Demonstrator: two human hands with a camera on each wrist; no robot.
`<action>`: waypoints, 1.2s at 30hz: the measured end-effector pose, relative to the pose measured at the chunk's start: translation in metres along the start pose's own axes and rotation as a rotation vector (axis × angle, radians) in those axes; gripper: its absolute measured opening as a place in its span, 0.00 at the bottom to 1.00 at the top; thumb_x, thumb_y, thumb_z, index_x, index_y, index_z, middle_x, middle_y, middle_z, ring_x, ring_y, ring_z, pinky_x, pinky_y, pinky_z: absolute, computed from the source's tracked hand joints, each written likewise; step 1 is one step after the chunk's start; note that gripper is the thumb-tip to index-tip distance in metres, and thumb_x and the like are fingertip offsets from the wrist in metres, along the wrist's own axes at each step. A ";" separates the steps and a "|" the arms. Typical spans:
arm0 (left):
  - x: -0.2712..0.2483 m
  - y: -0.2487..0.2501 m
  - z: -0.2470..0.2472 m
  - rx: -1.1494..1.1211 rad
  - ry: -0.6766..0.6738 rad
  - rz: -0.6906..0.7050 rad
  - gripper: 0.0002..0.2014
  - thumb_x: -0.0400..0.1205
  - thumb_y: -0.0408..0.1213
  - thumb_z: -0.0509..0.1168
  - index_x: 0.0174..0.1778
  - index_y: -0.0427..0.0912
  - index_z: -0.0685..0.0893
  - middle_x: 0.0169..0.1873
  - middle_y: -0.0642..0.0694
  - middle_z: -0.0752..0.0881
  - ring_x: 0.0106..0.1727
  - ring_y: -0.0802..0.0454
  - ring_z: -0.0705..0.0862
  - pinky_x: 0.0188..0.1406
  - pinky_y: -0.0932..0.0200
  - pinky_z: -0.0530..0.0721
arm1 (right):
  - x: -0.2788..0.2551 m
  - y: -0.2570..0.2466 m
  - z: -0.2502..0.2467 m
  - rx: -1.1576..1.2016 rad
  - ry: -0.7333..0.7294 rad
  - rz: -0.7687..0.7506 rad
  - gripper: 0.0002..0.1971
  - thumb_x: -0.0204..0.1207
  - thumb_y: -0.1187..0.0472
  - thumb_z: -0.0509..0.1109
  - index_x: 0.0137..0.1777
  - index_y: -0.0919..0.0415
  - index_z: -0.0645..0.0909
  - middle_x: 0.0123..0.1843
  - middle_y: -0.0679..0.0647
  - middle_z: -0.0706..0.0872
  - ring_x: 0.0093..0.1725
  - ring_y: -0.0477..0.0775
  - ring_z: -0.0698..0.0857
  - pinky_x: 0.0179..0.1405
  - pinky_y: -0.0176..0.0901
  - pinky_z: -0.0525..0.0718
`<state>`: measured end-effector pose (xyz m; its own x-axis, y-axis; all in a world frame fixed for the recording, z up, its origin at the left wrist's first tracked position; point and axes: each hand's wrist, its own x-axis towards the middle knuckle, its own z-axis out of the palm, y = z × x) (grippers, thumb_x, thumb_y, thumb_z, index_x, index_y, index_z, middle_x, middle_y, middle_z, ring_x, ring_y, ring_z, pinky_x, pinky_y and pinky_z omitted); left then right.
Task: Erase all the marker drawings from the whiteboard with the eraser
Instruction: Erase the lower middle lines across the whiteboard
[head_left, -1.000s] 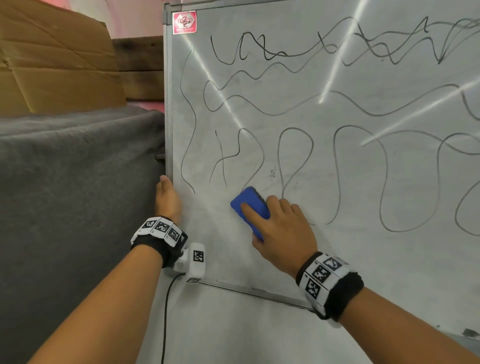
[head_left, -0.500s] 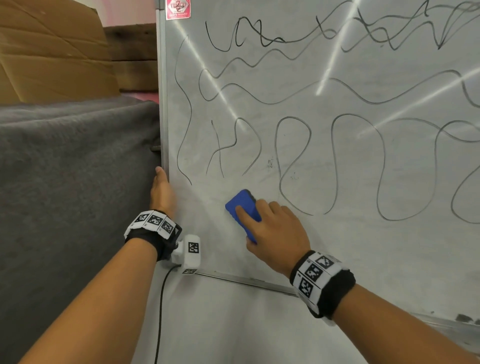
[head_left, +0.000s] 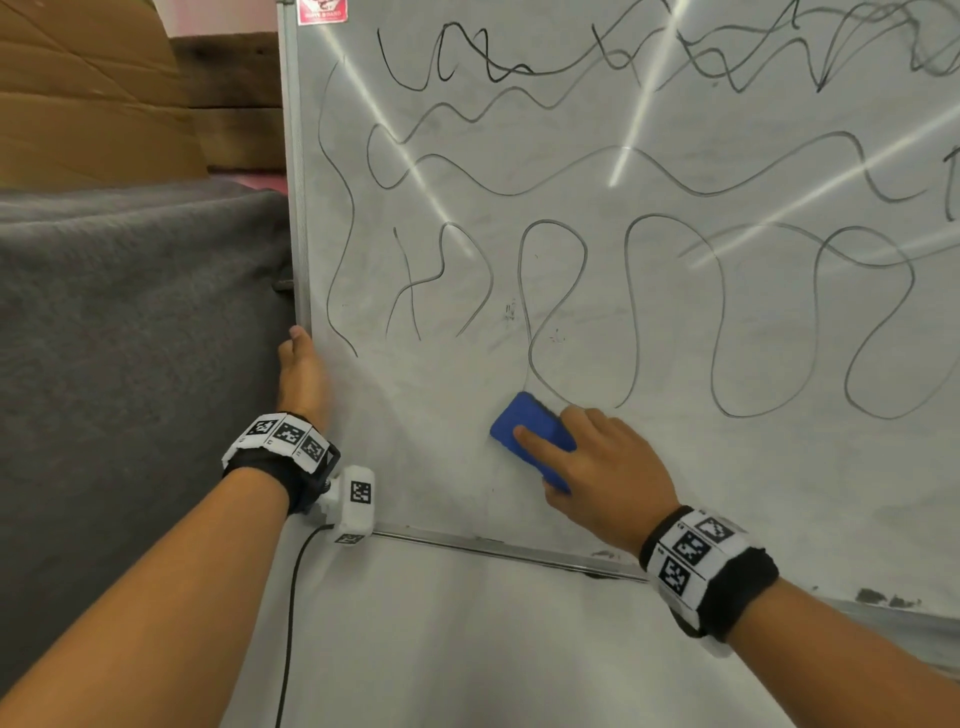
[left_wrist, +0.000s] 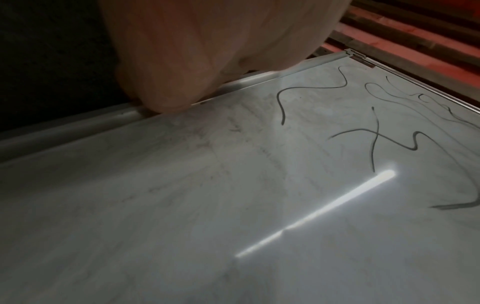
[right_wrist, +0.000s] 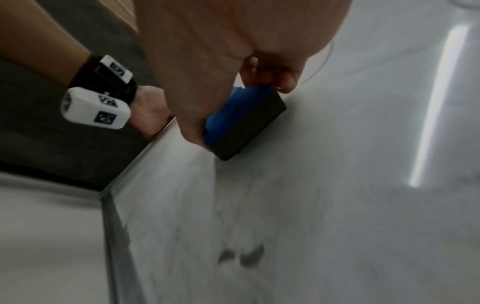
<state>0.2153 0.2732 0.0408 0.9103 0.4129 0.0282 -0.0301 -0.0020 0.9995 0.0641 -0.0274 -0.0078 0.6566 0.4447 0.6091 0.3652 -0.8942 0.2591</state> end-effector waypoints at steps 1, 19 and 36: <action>-0.003 0.000 0.001 0.009 -0.003 0.008 0.27 0.92 0.54 0.43 0.86 0.48 0.62 0.83 0.43 0.69 0.81 0.44 0.68 0.77 0.54 0.63 | 0.005 0.001 -0.003 0.000 0.020 0.024 0.32 0.64 0.57 0.81 0.72 0.54 0.81 0.47 0.57 0.77 0.37 0.57 0.75 0.31 0.47 0.75; -0.067 0.001 0.015 0.352 0.238 0.374 0.27 0.88 0.54 0.54 0.85 0.54 0.61 0.80 0.40 0.64 0.78 0.39 0.63 0.76 0.38 0.59 | 0.011 -0.002 -0.020 0.011 -0.021 0.106 0.35 0.64 0.51 0.82 0.73 0.54 0.80 0.49 0.57 0.76 0.37 0.56 0.74 0.30 0.43 0.71; -0.131 -0.015 0.066 0.703 -0.448 1.053 0.13 0.80 0.38 0.69 0.61 0.45 0.84 0.52 0.47 0.81 0.52 0.47 0.81 0.49 0.48 0.85 | -0.022 0.031 -0.040 -0.005 0.021 0.269 0.36 0.63 0.52 0.83 0.74 0.51 0.79 0.48 0.56 0.73 0.38 0.56 0.74 0.28 0.43 0.74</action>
<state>0.1235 0.1592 0.0228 0.6450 -0.4055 0.6477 -0.7008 -0.6518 0.2897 0.0342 -0.0673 0.0169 0.7159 0.1902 0.6718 0.1766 -0.9802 0.0894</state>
